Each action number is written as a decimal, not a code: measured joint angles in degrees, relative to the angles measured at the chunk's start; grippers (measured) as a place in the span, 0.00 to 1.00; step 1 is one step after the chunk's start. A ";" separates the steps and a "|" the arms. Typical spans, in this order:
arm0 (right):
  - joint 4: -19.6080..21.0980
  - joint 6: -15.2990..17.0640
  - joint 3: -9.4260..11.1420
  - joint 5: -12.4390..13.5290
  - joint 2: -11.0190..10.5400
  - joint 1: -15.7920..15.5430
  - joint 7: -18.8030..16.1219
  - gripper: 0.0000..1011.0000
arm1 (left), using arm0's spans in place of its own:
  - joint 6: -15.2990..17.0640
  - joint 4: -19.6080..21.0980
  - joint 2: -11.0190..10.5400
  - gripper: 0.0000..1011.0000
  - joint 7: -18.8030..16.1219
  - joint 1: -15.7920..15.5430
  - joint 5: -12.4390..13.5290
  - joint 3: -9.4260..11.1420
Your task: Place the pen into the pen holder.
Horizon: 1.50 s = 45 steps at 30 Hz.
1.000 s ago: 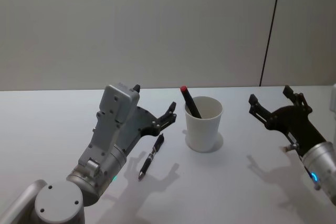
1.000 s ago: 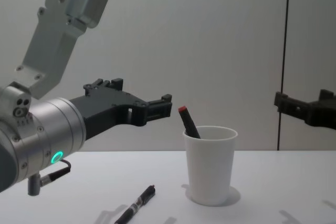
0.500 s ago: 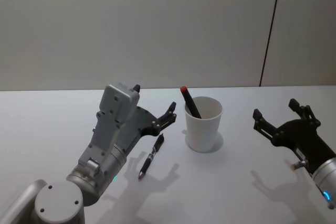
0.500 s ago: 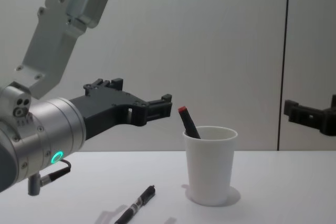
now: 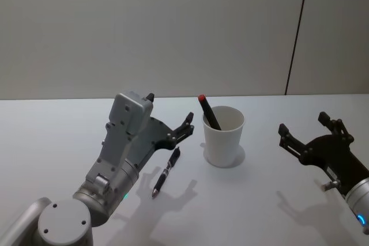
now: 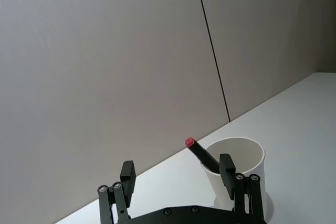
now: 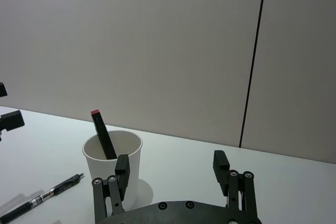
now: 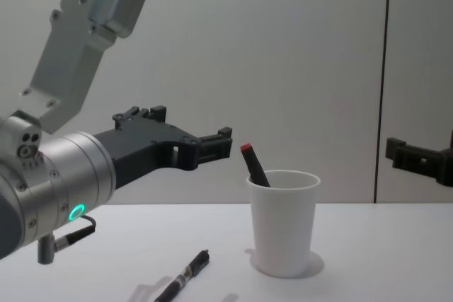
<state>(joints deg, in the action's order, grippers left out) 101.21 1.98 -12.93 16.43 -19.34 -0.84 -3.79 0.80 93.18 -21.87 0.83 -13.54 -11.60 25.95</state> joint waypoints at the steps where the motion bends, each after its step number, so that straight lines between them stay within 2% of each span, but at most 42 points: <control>1: 0.01 0.00 0.00 0.00 0.00 0.00 0.00 0.99 | 0.00 0.01 0.00 0.99 0.06 0.01 -0.05 -0.01; 13: 0.03 -0.01 -0.01 0.01 0.00 0.00 -0.01 0.99 | 1.56 1.62 -1.52 0.99 2.66 1.20 -2.66 -0.79; 23: 0.02 -0.04 -0.01 0.04 0.01 0.00 -0.04 0.99 | 5.84 4.52 -4.64 0.99 5.01 3.55 -6.65 -2.04; 29: 0.02 -0.04 -0.01 0.04 0.01 0.00 -0.04 0.99 | 9.79 5.79 -6.12 0.99 6.23 4.37 -8.99 -2.74; 33: 0.02 -0.04 -0.01 0.04 0.01 0.00 -0.04 0.99 | 13.55 6.13 -6.70 0.99 7.41 4.40 -10.27 -3.19; 41: 0.01 -0.03 -0.01 0.04 0.01 0.00 -0.04 0.99 | 19.52 5.12 -6.45 0.99 9.79 2.60 -10.66 -3.59; 45: 0.01 -0.04 -0.01 0.04 0.01 0.00 -0.04 0.99 | 22.87 3.73 -5.70 0.99 11.31 1.08 -9.99 -3.59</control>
<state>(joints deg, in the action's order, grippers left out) 101.22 1.95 -12.94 16.47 -19.33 -0.84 -3.83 23.67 96.91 -27.57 12.15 -12.46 -21.59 22.36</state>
